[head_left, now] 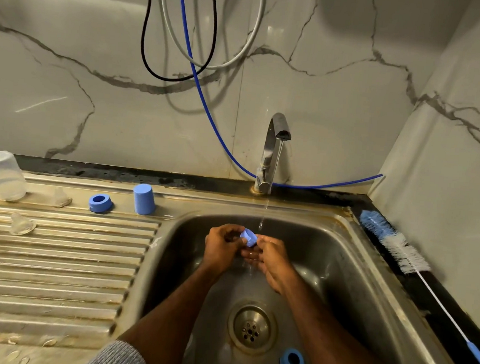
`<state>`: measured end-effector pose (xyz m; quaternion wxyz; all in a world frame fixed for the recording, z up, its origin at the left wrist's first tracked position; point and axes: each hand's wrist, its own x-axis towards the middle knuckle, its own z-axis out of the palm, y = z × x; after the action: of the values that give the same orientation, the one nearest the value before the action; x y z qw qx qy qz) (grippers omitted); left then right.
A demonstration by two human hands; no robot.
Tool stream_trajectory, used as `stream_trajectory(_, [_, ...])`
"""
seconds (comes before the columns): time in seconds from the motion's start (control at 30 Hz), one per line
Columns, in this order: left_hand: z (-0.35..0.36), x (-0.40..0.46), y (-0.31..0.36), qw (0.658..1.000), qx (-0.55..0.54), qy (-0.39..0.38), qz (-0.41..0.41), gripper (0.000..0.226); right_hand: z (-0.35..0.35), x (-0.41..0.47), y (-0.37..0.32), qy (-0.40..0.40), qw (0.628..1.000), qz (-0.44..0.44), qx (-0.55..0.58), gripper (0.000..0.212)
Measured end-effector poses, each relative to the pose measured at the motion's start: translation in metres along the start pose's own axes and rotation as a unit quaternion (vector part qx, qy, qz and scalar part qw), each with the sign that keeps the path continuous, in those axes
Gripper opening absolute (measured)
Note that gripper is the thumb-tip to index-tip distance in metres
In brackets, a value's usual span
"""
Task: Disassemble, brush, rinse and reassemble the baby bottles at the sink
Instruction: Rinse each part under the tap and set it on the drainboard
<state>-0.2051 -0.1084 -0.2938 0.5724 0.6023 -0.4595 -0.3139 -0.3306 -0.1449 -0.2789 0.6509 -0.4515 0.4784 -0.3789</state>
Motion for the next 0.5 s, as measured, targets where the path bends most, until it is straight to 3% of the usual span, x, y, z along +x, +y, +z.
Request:
stream_trajectory(0.23, [0.002,-0.001,0.000,0.997,0.061,-0.002,-0.036,0.015,-0.009,0.003,-0.001,0.027,0.997,0.052,-0.056,0.026])
stream_trajectory(0.5, [0.003,-0.001,-0.009,0.988,0.127,-0.062,-0.066,0.008,-0.017,0.008,-0.003,0.089,0.984,0.021,-0.156,0.023])
